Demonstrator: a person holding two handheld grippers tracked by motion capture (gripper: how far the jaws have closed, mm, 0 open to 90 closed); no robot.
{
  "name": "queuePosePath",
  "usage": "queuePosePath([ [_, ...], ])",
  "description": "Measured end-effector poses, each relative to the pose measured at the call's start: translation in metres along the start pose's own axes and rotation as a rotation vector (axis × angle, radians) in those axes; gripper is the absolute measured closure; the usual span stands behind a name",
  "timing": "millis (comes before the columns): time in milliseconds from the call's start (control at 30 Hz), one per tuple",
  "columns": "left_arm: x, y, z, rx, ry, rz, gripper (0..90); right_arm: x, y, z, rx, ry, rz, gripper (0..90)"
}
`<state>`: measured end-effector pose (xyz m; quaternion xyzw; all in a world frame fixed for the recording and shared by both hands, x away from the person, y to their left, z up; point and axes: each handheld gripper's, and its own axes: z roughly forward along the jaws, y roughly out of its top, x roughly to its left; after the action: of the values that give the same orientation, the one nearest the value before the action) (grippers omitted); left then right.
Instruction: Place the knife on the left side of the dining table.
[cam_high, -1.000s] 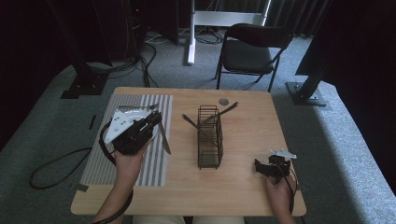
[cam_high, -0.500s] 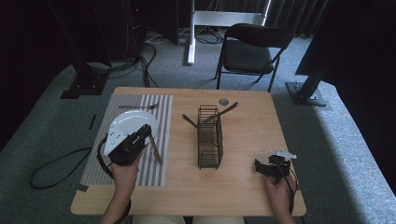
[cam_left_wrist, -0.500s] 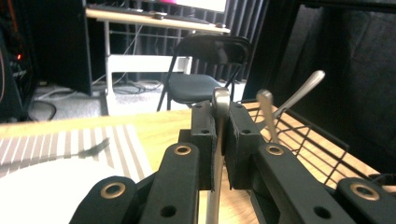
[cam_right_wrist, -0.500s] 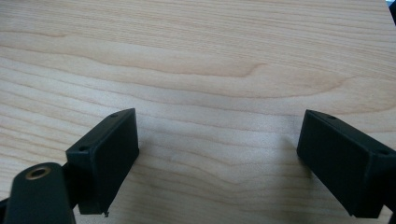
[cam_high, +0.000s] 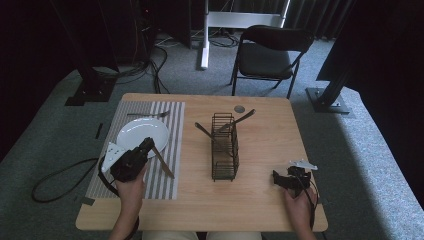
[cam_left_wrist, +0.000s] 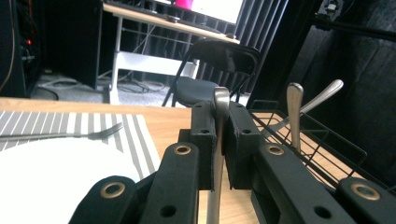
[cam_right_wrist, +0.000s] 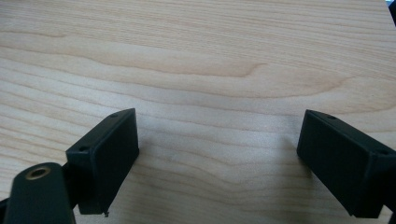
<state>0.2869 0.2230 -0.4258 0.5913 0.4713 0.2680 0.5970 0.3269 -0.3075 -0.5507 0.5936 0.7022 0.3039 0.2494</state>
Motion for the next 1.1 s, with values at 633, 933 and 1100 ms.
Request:
queuePosePath([
  [633, 0.054, -0.014, -0.027, 0.002, 0.100, -0.133, 69.9, 0.000, 0.000, 0.000, 0.000, -0.003, 0.003, 11.7],
  [933, 0.104, -0.053, -0.036, 0.078, 0.243, -0.208, 66.8, 0.000, 0.000, 0.000, 0.000, -0.003, 0.003, 11.8],
  [1100, 0.122, -0.069, -0.036, 0.098, 0.245, -0.295, 65.4, 0.001, 0.000, 0.000, 0.000, -0.004, 0.005, 11.8],
])
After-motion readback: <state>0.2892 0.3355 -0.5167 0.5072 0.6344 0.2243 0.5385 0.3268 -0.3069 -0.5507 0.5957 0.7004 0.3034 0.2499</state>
